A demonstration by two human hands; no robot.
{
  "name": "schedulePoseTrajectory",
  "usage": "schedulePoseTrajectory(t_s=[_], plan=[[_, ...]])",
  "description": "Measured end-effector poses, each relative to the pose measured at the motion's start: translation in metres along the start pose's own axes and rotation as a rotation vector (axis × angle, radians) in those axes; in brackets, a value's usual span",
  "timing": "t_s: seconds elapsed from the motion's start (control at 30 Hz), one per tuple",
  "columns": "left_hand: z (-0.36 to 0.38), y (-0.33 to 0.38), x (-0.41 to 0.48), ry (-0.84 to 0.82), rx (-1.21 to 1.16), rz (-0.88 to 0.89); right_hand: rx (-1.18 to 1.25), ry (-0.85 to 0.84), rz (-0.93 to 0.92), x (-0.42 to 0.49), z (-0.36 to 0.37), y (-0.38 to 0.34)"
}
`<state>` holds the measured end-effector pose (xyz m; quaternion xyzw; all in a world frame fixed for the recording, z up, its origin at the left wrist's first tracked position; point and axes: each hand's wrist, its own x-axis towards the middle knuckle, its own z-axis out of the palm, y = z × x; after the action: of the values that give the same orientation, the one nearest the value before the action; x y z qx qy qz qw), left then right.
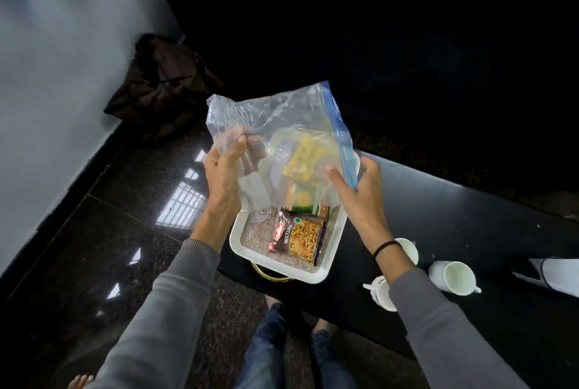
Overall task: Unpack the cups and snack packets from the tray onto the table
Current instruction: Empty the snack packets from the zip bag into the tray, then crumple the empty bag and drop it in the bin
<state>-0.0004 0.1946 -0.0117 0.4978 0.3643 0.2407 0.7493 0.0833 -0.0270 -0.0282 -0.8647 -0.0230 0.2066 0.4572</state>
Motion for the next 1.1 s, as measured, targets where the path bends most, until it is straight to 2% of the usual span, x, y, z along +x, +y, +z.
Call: schedulePoseTrajectory(t_s=[0.13, 0.27, 0.4, 0.6, 0.7, 0.8, 0.87, 1.03, 1.1], plan=[[0.018, 0.028, -0.011, -0.03, -0.014, -0.122, 0.253, -0.093, 0.169, 0.006, -0.027, -0.025], [0.035, 0.047, -0.027, -0.058, 0.063, -0.159, 0.458, -0.255, 0.227, 0.01, -0.053, -0.042], [0.048, 0.056, -0.048, -0.064, 0.113, -0.262, 0.524, -0.216, 0.18, -0.005, -0.075, -0.047], [0.076, 0.058, -0.087, -0.287, 0.268, -0.298, 0.487, -0.276, 0.017, -0.029, -0.101, -0.057], [0.098, 0.054, -0.107, -0.331, 0.444, -0.274, 0.411, -0.382, -0.017, -0.044, -0.107, -0.069], [0.123, 0.051, -0.134, -0.416, 0.621, -0.191, 0.474, -0.535, 0.027, -0.061, -0.112, -0.074], [0.137, 0.049, -0.15, -0.473, 0.664, -0.183, 0.516, -0.51, 0.031, -0.066, -0.115, -0.072], [0.146, 0.05, -0.176, -0.576, 0.707, -0.203, 0.544, -0.221, 0.047, -0.085, -0.13, -0.058], [0.147, 0.048, -0.184, -0.567, 0.728, -0.196, 0.556, -0.157, 0.083, -0.09, -0.135, -0.053]])
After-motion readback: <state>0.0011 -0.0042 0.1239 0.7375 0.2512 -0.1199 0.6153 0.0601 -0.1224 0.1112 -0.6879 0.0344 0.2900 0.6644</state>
